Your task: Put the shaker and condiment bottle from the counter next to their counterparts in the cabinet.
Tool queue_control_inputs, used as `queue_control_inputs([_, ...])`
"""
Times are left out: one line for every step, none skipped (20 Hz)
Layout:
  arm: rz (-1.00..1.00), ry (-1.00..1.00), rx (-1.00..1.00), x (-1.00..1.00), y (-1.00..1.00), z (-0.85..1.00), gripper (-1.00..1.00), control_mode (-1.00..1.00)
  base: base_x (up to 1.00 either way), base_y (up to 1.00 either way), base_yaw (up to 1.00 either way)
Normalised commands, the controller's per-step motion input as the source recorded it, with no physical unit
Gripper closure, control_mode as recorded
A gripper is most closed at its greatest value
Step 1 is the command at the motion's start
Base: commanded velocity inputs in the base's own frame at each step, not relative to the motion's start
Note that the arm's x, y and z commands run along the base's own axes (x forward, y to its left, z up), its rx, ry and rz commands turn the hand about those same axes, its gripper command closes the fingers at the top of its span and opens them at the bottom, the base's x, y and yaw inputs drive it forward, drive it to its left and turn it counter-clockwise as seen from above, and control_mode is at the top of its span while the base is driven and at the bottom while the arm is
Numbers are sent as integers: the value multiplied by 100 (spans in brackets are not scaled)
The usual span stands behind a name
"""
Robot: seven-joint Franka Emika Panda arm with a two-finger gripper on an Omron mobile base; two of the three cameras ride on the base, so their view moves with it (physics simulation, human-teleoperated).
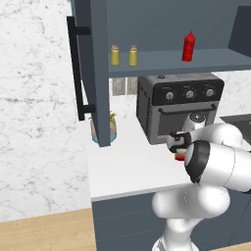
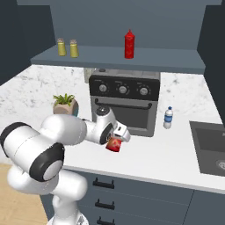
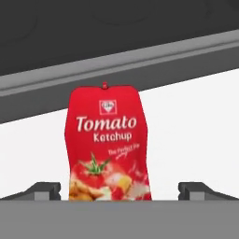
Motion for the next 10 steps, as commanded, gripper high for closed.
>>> queue_control_inputs([1, 9, 1, 35, 0, -13, -100, -100, 0, 0, 0])
queue_control_inputs([0, 7, 0, 36, 0, -11, -100, -100, 0, 0, 0])
queue_control_inputs([0, 4, 0, 36, 0, -13, -100, -100, 0, 0, 0])
queue_control_inputs([0, 2, 0, 32, 0, -10, -100, -100, 0, 0, 0])
queue_control_inputs([0, 0, 0, 28, 0, -7, -100, -100, 0, 0, 0])
queue_control_inputs([0, 0, 0, 21, 0, -9, -100, -100, 0, 0, 0])
queue_control_inputs([0, 0, 0, 16, 0, -11, -100, -100, 0, 0, 0])
queue_control_inputs([0, 0, 0, 12, 0, -17, -100, -100, 0, 0, 0])
queue_control_inputs([0, 0, 0, 7, 0, -21, -100, -100, 0, 0, 0])
queue_control_inputs([0, 1, 0, 6, 0, -26, -100, -100, 0, 0, 0])
